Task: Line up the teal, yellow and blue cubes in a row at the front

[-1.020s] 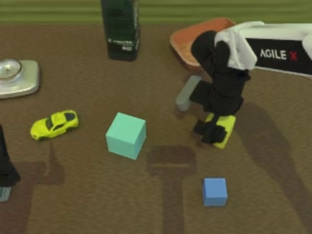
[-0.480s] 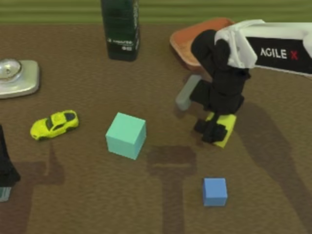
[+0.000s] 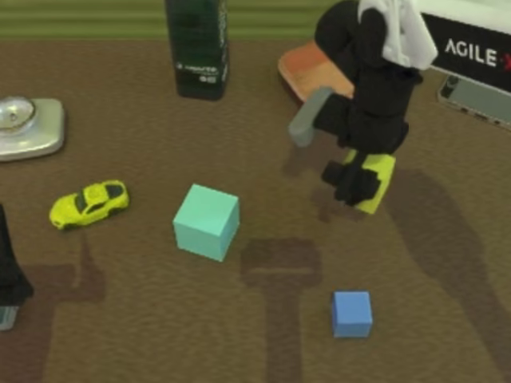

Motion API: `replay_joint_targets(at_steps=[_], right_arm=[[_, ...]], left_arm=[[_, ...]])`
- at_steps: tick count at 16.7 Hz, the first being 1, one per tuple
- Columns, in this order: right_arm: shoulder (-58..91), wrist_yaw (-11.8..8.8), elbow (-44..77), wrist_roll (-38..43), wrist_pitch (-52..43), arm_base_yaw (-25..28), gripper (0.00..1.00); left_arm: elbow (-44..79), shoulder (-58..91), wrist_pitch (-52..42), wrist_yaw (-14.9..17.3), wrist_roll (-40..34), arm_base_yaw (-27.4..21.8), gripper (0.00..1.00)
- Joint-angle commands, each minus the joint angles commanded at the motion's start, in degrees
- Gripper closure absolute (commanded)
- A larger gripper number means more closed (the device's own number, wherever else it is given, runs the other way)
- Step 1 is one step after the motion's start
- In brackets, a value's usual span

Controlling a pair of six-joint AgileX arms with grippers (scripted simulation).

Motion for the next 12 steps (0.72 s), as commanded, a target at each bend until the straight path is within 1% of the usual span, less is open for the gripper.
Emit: replay_joint_targets(at_steps=[4,6,9,12], right_arm=[[0.1,0.0,0.1,0.1,-0.1,-0.3,1.0],[-0.6,0.0,-0.8,-0.2,0.0,0.7,1.0],[-4.3,0.0,-5.6,-2.0,0.9,6.1,1.0],[-9.6,-0.1,-12.5,-4.7,2.2,14.3,1.0]], left_arm=[[0.0,0.0,0.0,0.0,0.0,0.0,0.0],[0.0,0.0,0.0,0.0,0.0,0.0,0.0],[0.0,0.0,0.0,0.0,0.0,0.0,0.0],[0.0,0.0,0.0,0.0,0.0,0.0,0.0]])
